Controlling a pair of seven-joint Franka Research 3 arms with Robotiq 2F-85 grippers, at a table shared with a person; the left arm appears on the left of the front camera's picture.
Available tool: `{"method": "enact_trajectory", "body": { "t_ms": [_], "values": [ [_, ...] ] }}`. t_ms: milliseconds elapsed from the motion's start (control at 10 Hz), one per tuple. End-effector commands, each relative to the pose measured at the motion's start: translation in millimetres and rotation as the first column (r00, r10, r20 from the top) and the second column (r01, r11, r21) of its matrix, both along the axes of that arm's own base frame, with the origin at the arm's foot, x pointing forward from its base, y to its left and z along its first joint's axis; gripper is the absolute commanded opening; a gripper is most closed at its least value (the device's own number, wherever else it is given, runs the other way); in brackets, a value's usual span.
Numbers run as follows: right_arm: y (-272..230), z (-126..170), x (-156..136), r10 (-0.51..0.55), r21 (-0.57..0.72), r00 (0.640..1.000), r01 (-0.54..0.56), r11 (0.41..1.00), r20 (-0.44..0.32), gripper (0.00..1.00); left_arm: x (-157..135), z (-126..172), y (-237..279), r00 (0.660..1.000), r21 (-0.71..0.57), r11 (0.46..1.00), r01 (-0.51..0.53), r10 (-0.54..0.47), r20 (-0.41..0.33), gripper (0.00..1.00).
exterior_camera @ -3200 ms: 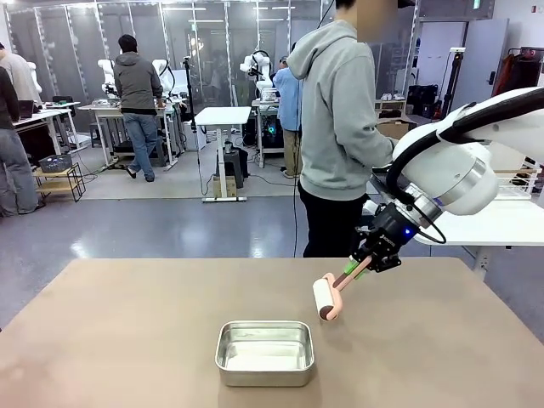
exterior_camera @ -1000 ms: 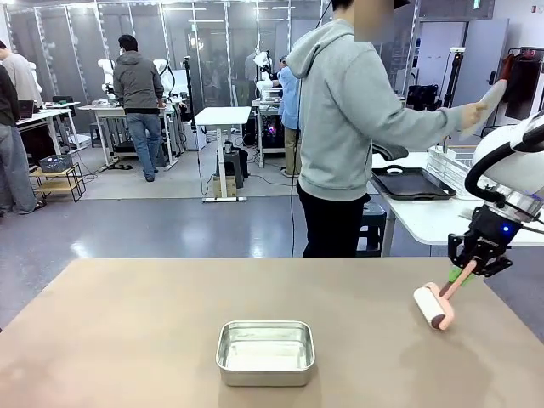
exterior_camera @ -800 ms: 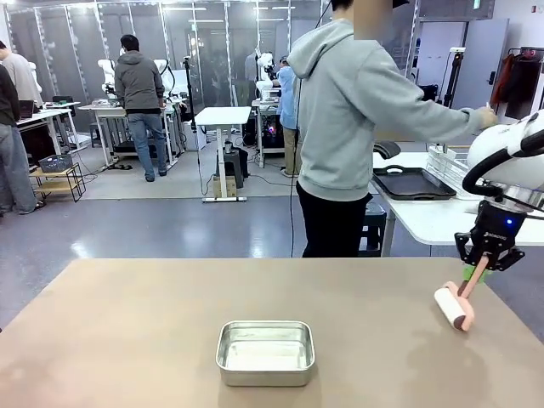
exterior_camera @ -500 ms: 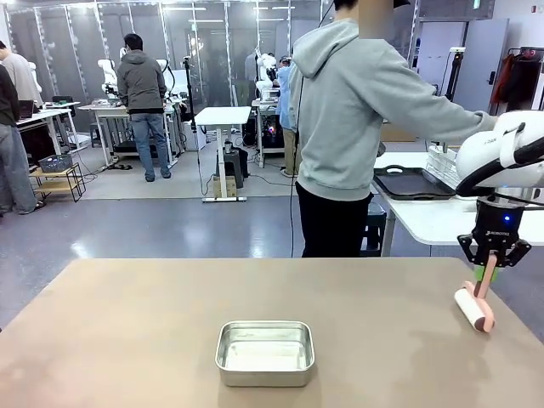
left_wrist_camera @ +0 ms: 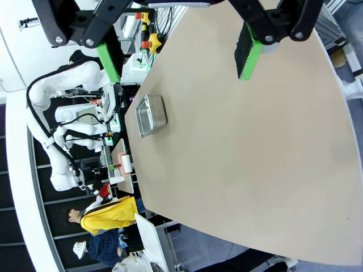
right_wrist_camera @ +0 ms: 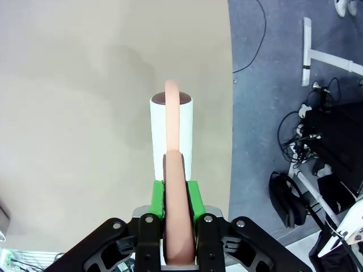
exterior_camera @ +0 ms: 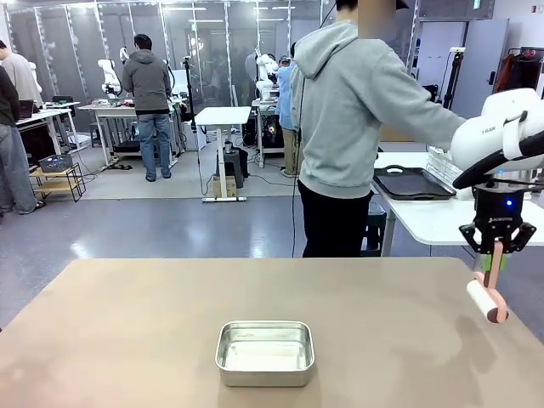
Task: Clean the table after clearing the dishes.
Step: When the right (or left) Handle tray is removed, use the right hand (or left hand) to clean the right (or left) side of the table with the Lint Roller, then place the Lint Roller back on top of the Airtight Container.
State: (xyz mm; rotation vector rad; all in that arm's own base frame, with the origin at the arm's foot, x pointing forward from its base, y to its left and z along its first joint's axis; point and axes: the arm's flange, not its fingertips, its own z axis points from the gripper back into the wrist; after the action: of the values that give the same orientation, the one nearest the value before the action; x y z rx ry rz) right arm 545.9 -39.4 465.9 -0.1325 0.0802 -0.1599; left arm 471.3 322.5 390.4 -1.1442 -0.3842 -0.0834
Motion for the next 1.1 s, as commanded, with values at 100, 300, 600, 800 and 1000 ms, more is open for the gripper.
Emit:
{"method": "enact_trajectory", "body": {
  "t_ms": [100,300,600,800,1000],
  "values": [
    [14.2,17.5,-17.9,-0.002,-0.056,1.0,0.004,0.998,0.02,0.21,-5.4,1.3,0.0,1.0,0.018,1.0,0.009,-0.009,0.01,1.0],
    [8.9,22.5,-11.0,0.025,-0.028,1.0,-0.024,0.999,0.008,0.21,-5.4,1.3,0.0,1.0,0.018,1.0,0.009,-0.009,0.01,1.0],
    [8.9,22.5,-11.0,0.025,-0.028,1.0,-0.024,0.999,0.008,0.21,-5.4,1.3,0.0,1.0,0.018,1.0,0.009,-0.009,0.01,1.0],
    [8.9,22.5,-11.0,0.025,-0.028,1.0,-0.024,0.999,0.008,0.21,-5.4,1.3,0.0,1.0,0.018,1.0,0.009,-0.009,0.01,1.0],
    [8.9,22.5,-11.0,0.025,-0.028,1.0,-0.024,0.999,0.008,0.21,-5.4,1.3,0.0,1.0,0.018,1.0,0.009,-0.009,0.01,1.0]
  ]
}}
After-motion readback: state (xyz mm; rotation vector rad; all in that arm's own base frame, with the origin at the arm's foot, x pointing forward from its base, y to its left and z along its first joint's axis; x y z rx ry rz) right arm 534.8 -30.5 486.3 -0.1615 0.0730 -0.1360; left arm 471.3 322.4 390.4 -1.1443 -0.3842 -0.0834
